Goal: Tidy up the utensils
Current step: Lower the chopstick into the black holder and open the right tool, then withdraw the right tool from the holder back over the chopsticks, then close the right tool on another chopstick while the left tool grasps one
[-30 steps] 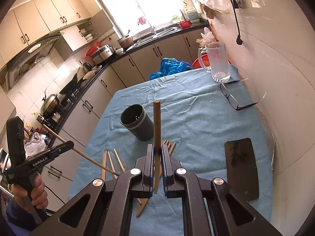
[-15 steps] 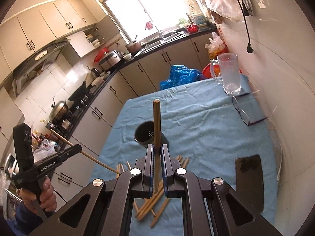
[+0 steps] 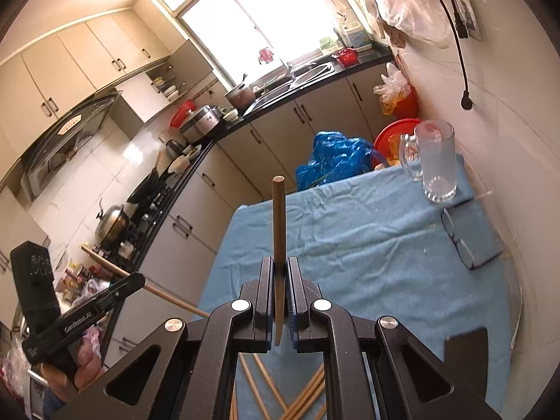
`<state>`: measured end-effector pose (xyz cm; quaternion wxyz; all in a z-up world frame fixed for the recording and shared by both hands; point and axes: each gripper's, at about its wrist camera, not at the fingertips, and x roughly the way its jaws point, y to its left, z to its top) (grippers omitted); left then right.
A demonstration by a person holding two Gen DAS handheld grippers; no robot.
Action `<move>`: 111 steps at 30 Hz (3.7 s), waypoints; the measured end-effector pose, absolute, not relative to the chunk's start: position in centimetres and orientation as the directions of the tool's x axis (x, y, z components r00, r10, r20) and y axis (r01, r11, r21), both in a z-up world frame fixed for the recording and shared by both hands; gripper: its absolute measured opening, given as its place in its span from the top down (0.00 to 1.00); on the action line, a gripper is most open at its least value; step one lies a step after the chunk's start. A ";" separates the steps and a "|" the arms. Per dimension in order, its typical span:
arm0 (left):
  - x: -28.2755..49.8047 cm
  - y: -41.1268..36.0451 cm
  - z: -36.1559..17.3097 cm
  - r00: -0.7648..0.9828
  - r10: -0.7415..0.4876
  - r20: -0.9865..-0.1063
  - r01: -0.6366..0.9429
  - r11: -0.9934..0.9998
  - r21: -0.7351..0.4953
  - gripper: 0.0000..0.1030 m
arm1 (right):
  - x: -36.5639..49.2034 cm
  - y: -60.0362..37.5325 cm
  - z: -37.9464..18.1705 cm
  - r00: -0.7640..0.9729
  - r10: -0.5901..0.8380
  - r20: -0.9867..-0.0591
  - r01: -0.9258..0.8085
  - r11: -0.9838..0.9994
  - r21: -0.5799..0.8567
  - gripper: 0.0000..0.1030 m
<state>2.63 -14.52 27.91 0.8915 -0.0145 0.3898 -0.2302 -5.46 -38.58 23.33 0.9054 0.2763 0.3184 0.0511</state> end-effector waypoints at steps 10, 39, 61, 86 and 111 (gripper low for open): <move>7.7 -16.5 24.2 0.534 -0.418 -0.735 0.360 0.899 -0.249 0.94 | 0.5 -38.6 21.5 0.771 0.232 -0.594 0.144 0.844 0.517 0.92; 9.1 -14.4 21.8 0.519 -0.405 -0.753 0.313 0.910 -0.273 0.67 | 3.0 -37.0 17.0 0.707 0.265 -0.655 0.175 0.833 0.526 0.70; -5.9 -5.9 13.2 0.470 -0.283 -0.836 0.107 0.958 -0.265 0.60 | -12.0 -36.4 7.9 0.608 0.369 -0.703 0.246 0.755 0.608 0.43; -10.5 -1.7 7.4 0.332 -0.257 -0.908 -0.038 0.958 -0.285 0.60 | -12.2 -35.9 1.4 0.442 0.347 -0.827 0.379 0.764 0.523 0.62; -5.5 -2.3 6.1 0.275 -0.274 -0.921 0.032 0.961 -0.276 0.59 | -6.1 -34.8 -1.2 0.279 0.122 -0.952 0.361 0.906 0.222 0.92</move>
